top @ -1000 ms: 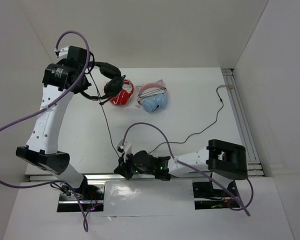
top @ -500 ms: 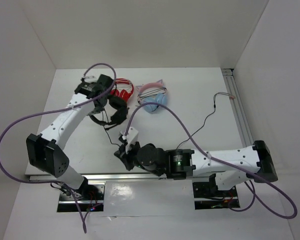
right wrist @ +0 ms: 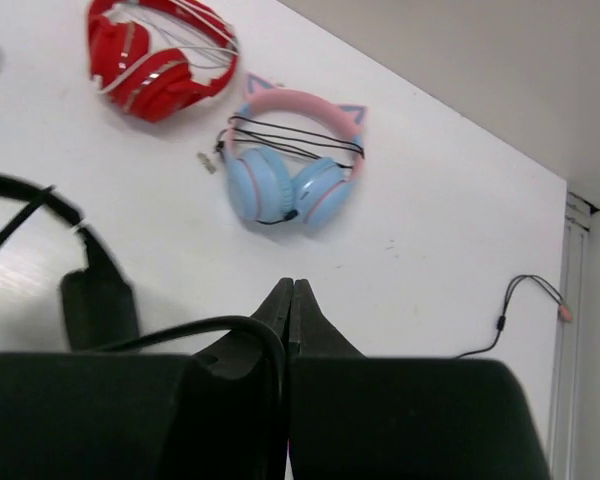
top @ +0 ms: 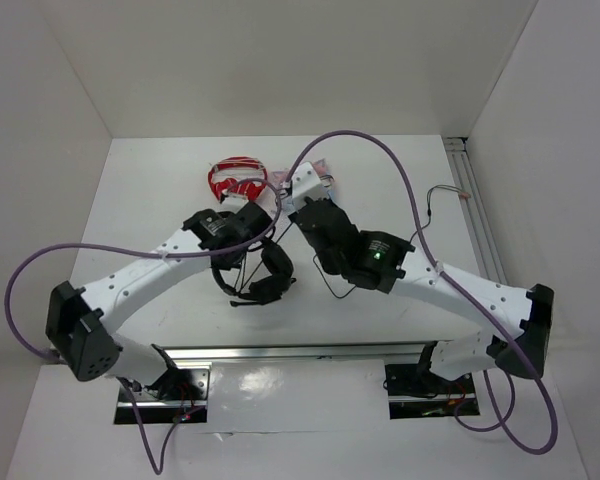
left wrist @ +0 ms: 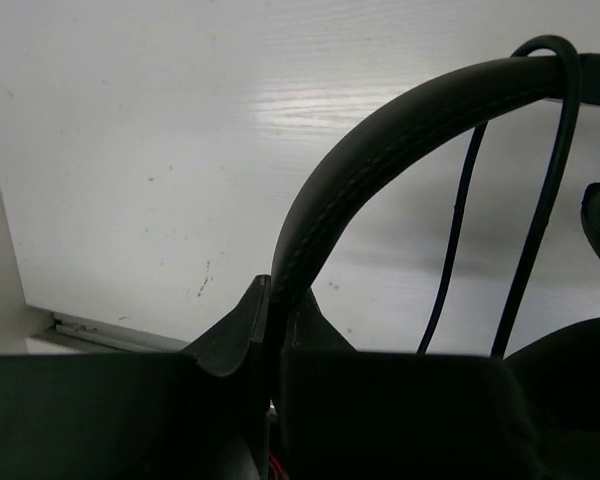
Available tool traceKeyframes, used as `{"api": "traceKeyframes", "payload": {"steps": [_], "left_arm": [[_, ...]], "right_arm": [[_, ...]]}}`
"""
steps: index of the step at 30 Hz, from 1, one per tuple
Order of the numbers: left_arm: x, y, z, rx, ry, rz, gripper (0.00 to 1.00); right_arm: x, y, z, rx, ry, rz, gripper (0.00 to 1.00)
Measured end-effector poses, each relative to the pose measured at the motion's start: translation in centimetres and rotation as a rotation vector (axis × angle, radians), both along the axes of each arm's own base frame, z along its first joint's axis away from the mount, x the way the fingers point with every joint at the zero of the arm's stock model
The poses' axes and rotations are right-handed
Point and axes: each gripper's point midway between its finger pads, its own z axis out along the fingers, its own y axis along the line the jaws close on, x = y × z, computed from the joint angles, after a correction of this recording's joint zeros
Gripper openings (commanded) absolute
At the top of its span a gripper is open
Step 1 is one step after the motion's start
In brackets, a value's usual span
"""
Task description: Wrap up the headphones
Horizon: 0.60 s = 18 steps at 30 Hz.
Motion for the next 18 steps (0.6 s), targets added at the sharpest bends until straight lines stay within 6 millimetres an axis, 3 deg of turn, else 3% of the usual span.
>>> {"api": "traceKeyframes", "payload": {"steps": [6, 9, 14, 18], "left_arm": [[-2.8, -3.9, 3.1, -0.208, -0.043, -0.231, 0.00], [-3.9, -5.1, 4.5, -0.294, -0.061, -0.314, 0.00], [-5.2, -5.2, 7.0, -0.360, -0.079, -0.372, 0.00], [-5.6, -4.9, 12.0, -0.425, -0.153, -0.373, 0.00]], "right_arm": [[4.1, -4.3, -1.8, -0.026, 0.043, -0.062, 0.00], [5.8, -5.4, -2.4, -0.006, 0.074, -0.050, 0.00], [7.4, -3.9, -4.3, 0.057, 0.147, 0.057, 0.00], [7.8, -1.4, -7.6, 0.170, 0.234, 0.154, 0.00]]}}
